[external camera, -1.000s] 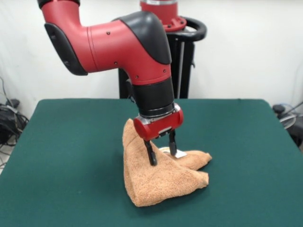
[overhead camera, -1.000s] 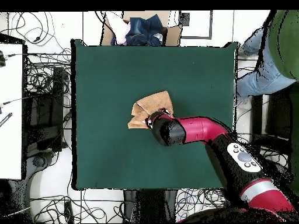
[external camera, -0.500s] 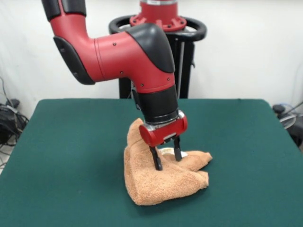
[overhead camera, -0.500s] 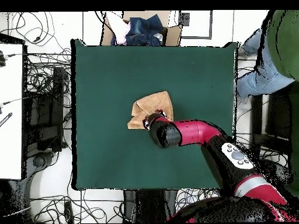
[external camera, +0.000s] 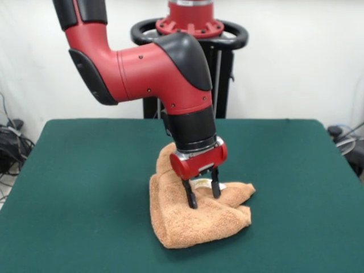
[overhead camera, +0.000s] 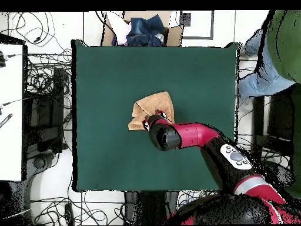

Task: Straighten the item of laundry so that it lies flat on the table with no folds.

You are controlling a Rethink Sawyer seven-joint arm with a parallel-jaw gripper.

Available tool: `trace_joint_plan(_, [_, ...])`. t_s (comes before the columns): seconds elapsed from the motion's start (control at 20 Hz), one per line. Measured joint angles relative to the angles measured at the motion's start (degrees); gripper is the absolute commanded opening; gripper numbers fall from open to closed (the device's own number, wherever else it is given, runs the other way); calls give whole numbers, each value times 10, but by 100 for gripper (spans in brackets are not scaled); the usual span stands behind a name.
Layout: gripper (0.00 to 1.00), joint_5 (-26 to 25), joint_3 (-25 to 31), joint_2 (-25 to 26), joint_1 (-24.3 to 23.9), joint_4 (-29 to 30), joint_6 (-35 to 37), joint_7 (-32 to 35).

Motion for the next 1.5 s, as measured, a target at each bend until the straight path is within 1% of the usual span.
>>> trace_joint_plan(0.15, [100, 0, -1, 0, 1, 0, 0, 0])
trace_joint_plan(0.2, [0, 1, -1, -1, 2, 0, 0, 0])
trace_joint_plan(1.0, [0, 2, -4, -4, 9, 0, -4, 0])
trace_joint_plan(1.25, [0, 12, -25, -21, 32, 0, -4, 0])
trace_joint_plan(1.4, [0, 22, -36, -43, 51, 4, -4, 0])
trace_joint_plan(1.45, [100, 27, -38, -52, 58, 6, -4, 0])
trace_joint_plan(1.5, [100, 27, -38, -53, 58, 7, -4, 0])
